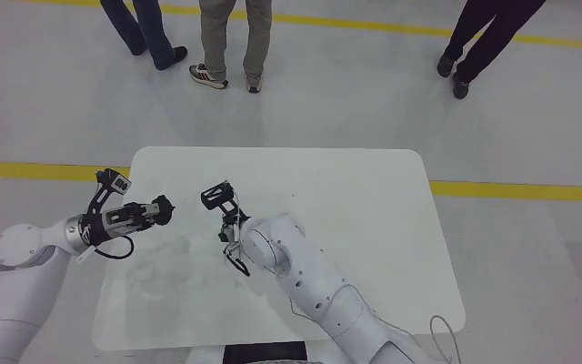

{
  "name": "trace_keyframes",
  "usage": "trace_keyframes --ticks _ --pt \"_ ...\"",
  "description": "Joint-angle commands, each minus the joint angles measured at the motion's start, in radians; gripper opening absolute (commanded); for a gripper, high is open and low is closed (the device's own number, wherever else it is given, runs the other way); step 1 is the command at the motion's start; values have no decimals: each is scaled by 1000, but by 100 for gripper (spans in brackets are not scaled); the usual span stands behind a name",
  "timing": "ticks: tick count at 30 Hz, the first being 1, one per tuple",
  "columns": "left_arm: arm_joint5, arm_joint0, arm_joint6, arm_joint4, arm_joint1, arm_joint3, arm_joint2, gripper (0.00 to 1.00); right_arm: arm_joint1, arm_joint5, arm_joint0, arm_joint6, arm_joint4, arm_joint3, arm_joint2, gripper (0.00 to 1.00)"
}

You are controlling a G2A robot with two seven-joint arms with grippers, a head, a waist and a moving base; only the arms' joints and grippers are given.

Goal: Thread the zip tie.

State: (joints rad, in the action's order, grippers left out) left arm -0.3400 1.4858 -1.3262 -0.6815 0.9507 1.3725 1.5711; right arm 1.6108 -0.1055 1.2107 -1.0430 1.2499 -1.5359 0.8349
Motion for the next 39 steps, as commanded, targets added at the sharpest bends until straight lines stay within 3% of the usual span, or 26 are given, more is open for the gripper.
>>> trace_keyframes --ticks 1,7,17,23,29,31,36,39 --pt "0 0 0 0 0 0 0 0 -13 3 59 49 12 -62 31 0" --pt "0 0 0 0 0 0 0 0 -35 28 167 164 40 -171 67 0" --pt "0 0 0 0 0 0 0 0 -36 22 169 180 47 -167 70 0" --pt "0 0 0 0 0 0 0 0 -31 -48 214 477 -16 -228 89 0" --pt "0 0 0 0 0 0 0 0 -23 -98 253 764 13 -203 39 0" --pt "0 0 0 0 0 0 0 0 -19 -89 251 852 39 -191 4 0" --pt "0 0 0 0 0 0 0 0 -8 -94 243 1017 69 -152 -52 0" --pt "0 0 0 0 0 0 0 0 -5 -83 239 1051 73 -137 -65 0"
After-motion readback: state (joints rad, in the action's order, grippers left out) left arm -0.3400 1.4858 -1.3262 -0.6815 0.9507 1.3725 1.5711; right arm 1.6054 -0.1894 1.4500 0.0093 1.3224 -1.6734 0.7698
